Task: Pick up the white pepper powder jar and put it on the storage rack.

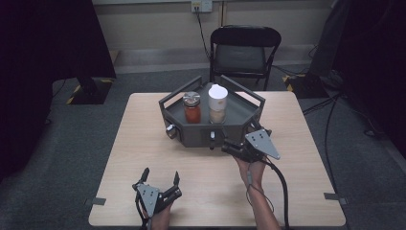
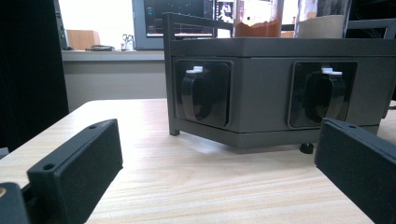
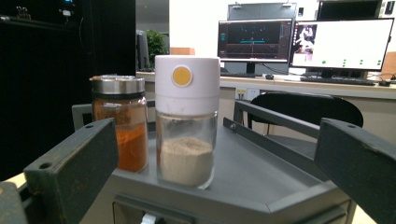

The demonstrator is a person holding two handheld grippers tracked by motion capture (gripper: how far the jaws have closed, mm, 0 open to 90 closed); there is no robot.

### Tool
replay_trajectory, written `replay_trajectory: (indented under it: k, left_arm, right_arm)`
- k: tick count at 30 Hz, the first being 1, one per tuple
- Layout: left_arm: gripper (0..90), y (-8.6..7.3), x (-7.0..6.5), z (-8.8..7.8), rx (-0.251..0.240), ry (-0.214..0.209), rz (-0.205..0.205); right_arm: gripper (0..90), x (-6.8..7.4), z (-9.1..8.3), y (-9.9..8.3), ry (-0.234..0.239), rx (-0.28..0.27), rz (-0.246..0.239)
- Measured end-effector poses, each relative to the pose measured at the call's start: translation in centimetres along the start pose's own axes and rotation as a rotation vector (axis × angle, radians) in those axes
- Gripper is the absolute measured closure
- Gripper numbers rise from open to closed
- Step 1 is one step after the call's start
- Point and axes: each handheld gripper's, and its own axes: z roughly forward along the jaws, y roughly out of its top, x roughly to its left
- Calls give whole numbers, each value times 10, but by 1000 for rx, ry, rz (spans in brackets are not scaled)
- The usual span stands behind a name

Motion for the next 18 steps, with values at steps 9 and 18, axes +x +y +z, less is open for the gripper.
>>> replay_trajectory:
  k: [9,18]
  left_arm:
    - [2,0,0,0,0,0,0]
    - [2,0,0,0,0,2,0]
  right_arm:
    - [0,1,-14,-9,-12,-8,-3]
    - [0,1,-27,-17,-26,-14,5]
